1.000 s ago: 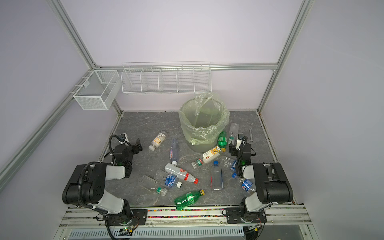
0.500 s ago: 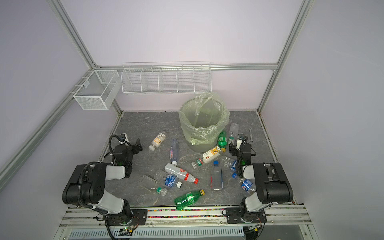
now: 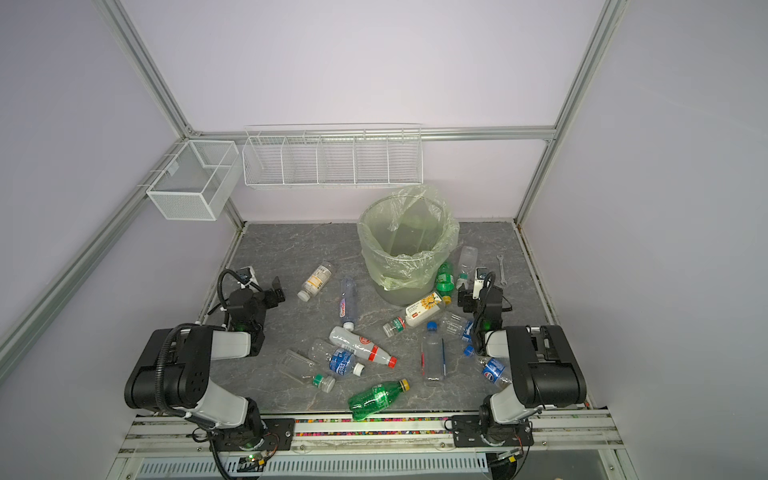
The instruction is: Throw the plastic bottles in the bin
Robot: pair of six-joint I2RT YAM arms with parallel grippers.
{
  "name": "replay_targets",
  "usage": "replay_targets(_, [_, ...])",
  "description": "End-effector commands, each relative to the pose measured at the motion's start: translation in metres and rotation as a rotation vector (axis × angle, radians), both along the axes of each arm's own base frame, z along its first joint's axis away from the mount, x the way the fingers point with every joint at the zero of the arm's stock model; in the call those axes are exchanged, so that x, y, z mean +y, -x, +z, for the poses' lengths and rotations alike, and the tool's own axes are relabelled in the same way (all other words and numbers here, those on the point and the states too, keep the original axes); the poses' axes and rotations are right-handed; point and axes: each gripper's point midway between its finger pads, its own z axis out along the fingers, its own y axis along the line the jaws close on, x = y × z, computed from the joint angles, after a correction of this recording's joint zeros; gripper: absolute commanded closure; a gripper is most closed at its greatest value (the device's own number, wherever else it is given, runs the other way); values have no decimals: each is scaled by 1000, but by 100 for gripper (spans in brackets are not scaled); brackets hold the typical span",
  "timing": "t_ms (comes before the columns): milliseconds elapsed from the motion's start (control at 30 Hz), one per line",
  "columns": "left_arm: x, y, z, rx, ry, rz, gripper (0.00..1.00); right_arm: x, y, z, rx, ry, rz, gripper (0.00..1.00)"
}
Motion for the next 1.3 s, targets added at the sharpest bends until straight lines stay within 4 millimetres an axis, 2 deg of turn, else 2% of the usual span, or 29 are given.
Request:
replay_targets(0, [-3, 0, 6, -21, -9, -16, 1, 0, -3, 8, -18, 0, 2, 11])
replay_targets(100, [-3, -1, 6, -20, -9, -16, 1, 5, 2, 14, -47, 18, 20, 12])
replay_targets(233, [0, 1, 9, -29, -11, 1, 1, -2, 3, 24, -33, 28, -38, 12])
replay_targets(400, [11, 8, 30, -15, 0, 72, 1, -9, 3, 41, 6, 27, -96, 11])
replay_targets(533, [12, 9, 40, -16, -4, 80, 1, -18, 5, 53, 44, -19, -171, 11])
replay_targets(633, [24, 10, 48, -3, 1, 153, 1, -19, 4, 59, 90, -39, -188, 11])
replay_targets(733, [38, 9, 65, -10, 47, 258, 1, -22, 2, 64, 164, -42, -221, 11])
replay_targets(833, [34, 2, 82, -32, 101, 248, 1, -23, 0, 69, 236, -41, -241, 11])
replay_targets(933, [30, -4, 93, -16, 161, 240, 1, -17, 0, 70, 307, -69, -218, 11])
replay_targets(967, [27, -6, 93, 9, 176, 227, 1, -12, -3, 77, 317, -88, -201, 11])
replay_targets(1133, [15, -15, 89, 151, 313, 226, 1, 4, -7, 72, 436, -181, -153, 11])
replay_targets(1267, [-6, -19, 85, 222, 415, 148, 1, 10, -13, 76, 475, -202, -131, 11])
